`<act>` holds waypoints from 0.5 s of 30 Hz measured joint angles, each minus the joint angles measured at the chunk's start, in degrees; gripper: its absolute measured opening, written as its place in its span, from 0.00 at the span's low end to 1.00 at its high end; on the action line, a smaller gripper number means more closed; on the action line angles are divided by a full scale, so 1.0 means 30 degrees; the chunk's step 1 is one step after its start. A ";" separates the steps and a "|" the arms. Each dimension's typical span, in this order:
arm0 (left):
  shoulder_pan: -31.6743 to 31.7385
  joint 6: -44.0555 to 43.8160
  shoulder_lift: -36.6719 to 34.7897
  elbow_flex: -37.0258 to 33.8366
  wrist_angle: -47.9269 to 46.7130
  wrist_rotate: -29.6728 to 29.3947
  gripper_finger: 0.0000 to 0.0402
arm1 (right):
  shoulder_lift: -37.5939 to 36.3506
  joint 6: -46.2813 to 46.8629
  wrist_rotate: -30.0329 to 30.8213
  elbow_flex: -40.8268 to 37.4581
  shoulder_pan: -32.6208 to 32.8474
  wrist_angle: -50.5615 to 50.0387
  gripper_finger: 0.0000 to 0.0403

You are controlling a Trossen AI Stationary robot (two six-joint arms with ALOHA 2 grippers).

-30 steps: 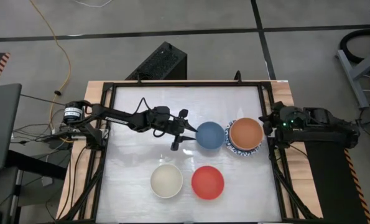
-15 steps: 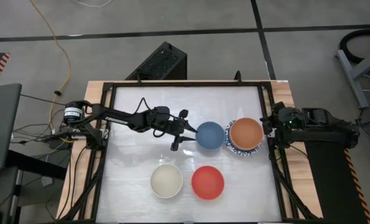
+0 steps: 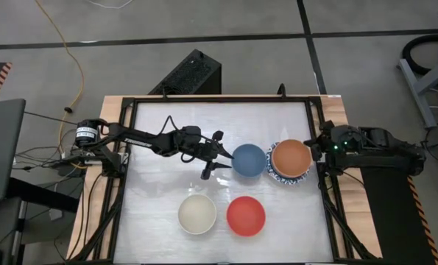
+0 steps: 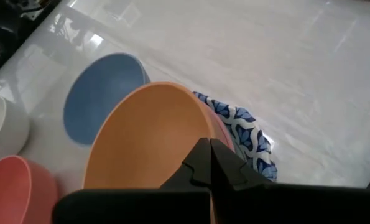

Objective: Nest bowls inside each other
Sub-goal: Stack the brown bowl on top of the pink bowl

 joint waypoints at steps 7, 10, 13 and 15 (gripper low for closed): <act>0.0000 0.0000 -0.0007 0.0000 -0.0005 -0.0007 0.39 | 0.0858 0.0867 -0.0188 0.0015 0.0000 -0.0937 0.03; 0.0000 0.0003 -0.0007 0.0000 -0.0012 -0.0007 0.39 | 0.1719 0.1163 -0.0262 0.0015 0.0000 -0.1482 0.03; 0.0000 0.0029 -0.0007 0.0000 -0.0005 -0.0007 0.39 | 0.2467 0.1065 -0.0256 0.0015 0.0000 -0.1357 0.03; 0.0000 0.0022 -0.0007 0.0000 -0.0005 -0.0015 0.39 | 0.2832 0.0684 -0.0251 0.0015 -0.0007 -0.1012 0.03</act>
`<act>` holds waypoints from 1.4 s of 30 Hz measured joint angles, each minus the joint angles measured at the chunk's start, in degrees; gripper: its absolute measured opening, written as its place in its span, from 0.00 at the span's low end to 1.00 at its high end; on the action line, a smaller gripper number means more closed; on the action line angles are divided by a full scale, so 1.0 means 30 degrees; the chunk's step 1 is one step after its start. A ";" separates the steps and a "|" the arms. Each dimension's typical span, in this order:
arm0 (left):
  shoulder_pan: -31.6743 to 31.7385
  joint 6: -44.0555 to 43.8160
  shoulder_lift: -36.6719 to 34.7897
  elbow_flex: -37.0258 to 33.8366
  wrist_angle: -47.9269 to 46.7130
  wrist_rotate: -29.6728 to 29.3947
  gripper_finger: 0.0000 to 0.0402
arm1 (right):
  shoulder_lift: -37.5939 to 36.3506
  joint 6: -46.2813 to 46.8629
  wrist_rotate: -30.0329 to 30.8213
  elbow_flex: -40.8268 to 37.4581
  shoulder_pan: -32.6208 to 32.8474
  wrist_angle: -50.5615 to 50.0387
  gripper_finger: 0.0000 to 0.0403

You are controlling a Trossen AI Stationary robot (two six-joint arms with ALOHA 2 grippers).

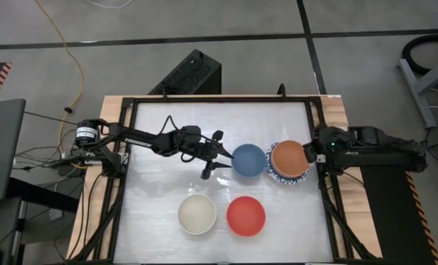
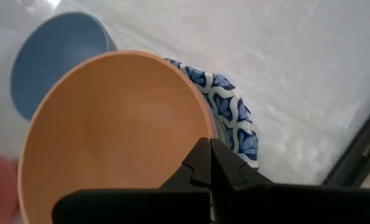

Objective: Nest bowls inside each other
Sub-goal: Stack the brown bowl on top of the pink bowl, then stack the blue bowl on top of the brown bowl

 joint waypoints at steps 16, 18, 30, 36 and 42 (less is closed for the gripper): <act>-0.0342 0.3813 0.1705 0.0732 -0.1132 -0.1438 0.41 | 0.0271 -0.1044 0.1031 0.1100 0.0540 0.2134 0.03; -0.0610 0.4788 0.2283 0.1289 -0.1839 -0.1613 0.42 | 0.0271 -0.1316 0.1059 0.1107 0.0779 0.2397 0.04; -0.1654 0.7928 0.4085 0.2984 -0.3498 -0.3635 0.52 | 0.0279 -0.2552 0.1043 0.1100 0.1947 0.3436 0.23; -0.1588 0.9003 0.4422 0.2994 -0.4174 -0.3868 0.52 | 0.0283 -0.2544 0.1048 0.1100 0.2240 0.3489 0.24; -0.1494 0.9719 0.4401 0.3060 -0.4559 -0.4843 0.50 | 0.0279 -0.2537 0.1067 0.1100 0.2259 0.3522 0.24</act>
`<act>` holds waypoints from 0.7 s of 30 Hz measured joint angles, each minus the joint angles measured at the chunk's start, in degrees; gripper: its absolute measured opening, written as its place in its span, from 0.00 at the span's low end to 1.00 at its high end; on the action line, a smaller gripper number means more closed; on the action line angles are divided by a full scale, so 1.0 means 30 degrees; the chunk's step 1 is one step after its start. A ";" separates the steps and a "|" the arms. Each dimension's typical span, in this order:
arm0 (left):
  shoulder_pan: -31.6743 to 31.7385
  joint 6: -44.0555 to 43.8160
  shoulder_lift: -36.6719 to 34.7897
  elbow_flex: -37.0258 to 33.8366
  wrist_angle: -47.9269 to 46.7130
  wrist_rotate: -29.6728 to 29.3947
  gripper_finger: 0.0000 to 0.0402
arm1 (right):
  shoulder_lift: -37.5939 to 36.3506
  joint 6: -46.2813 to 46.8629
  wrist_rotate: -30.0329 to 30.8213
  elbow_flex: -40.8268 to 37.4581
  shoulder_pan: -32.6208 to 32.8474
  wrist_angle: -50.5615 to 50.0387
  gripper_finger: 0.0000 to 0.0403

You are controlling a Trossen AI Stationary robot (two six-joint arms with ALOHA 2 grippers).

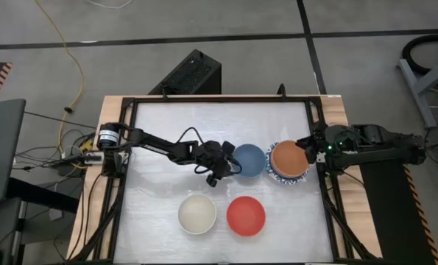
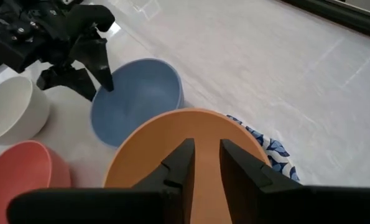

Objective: Nest bowls inside each other
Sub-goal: Stack the blue bowl on top of the brown bowl

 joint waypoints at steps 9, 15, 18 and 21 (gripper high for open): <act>0.0205 -0.0520 0.0000 0.0000 -0.0366 -0.2611 0.15 | 0.0000 0.1009 0.0007 -0.0007 -0.0007 0.0013 0.24; 0.0183 -0.0569 -0.0001 -0.0007 -0.0438 -0.2920 0.02 | 0.0000 0.1021 0.0433 -0.0015 -0.0015 0.0021 0.24; 0.0153 -0.0618 -0.0007 -0.0015 -0.0466 -0.3607 0.01 | 0.0000 0.1053 0.0742 -0.0022 -0.0015 0.0059 0.24; 0.0000 -0.0645 -0.0007 -0.0015 -0.0439 -0.4301 0.01 | 0.0000 0.1056 0.1306 -0.0022 -0.0015 0.0177 0.24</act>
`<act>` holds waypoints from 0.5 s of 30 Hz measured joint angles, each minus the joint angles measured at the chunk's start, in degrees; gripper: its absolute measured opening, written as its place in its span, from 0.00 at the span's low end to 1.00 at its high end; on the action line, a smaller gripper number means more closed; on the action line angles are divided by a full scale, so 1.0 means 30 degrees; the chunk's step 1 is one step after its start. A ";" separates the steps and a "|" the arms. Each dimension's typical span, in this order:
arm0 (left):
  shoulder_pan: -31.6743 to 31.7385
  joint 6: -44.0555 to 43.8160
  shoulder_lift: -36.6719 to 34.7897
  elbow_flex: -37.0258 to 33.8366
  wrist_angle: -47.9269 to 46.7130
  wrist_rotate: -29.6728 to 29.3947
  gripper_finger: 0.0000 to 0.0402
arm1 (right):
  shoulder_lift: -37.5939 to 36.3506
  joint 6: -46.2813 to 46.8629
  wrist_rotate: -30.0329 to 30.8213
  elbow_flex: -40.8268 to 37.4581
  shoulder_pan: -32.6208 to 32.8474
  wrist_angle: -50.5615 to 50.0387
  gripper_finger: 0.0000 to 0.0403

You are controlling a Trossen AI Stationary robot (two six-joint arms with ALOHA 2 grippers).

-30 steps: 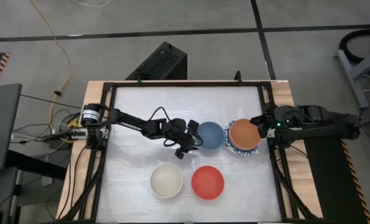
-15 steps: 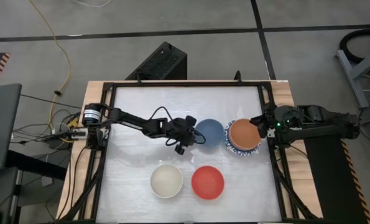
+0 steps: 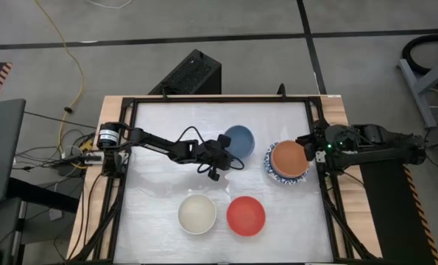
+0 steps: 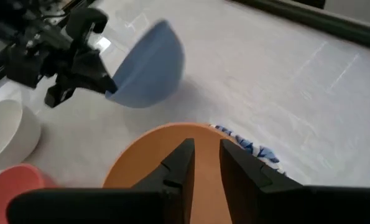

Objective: Nest bowls inside each other
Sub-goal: Stack the blue bowl on top of the brown bowl

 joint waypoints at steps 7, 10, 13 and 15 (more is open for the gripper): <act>-0.1069 0.2126 0.0000 0.0000 -0.0170 -0.2073 0.00 | 0.0505 -0.0526 0.3183 0.0000 0.0000 0.1343 0.24; -0.1677 0.3669 0.0000 0.0000 -0.0448 -0.4076 0.00 | 0.1461 -0.1904 0.4076 0.0000 -0.0007 0.2590 0.24; -0.2220 0.5353 0.0000 0.0000 -0.0677 -0.6431 0.00 | 0.2712 -0.3200 0.4600 0.0000 -0.0058 0.4099 0.24; -0.2489 0.6471 0.0000 0.0000 -0.0679 -0.7880 0.00 | 0.3637 -0.4243 0.4844 0.0000 -0.0195 0.5359 0.24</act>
